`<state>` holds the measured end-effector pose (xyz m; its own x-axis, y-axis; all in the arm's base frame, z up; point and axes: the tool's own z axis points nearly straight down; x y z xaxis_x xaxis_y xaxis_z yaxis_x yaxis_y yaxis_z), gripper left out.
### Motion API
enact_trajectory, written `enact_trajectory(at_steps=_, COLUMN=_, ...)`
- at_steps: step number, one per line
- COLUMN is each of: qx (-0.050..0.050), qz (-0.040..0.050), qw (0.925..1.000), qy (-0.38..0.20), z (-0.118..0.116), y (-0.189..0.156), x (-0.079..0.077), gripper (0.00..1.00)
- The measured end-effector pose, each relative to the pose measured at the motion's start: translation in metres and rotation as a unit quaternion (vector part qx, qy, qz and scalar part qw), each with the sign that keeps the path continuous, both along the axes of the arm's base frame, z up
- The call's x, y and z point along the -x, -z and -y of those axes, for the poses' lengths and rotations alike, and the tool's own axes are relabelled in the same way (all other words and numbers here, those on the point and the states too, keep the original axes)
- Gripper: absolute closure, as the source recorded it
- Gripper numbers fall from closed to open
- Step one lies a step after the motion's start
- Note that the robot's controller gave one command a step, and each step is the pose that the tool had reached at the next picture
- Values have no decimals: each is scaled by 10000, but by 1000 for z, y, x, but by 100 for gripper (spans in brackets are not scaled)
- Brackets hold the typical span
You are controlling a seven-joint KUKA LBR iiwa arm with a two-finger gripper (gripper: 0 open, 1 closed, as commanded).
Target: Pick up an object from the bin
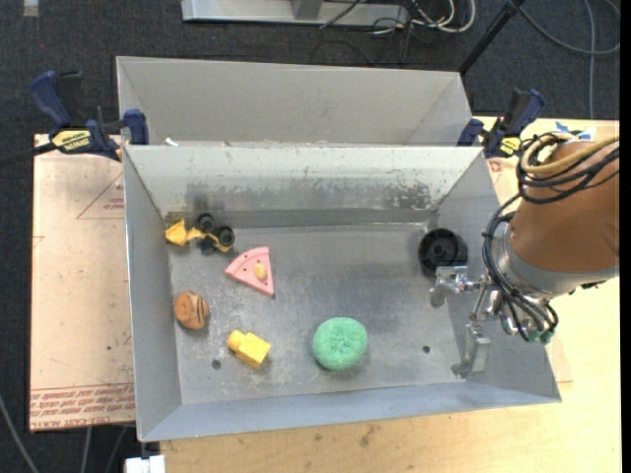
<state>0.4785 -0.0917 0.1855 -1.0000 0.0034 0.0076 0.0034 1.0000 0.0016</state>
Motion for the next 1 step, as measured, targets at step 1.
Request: enact_trajectory(at_steps=1, qx=6, qz=40, qw=10000, qy=-16, z=0, y=-4, x=-2, gripper=0)
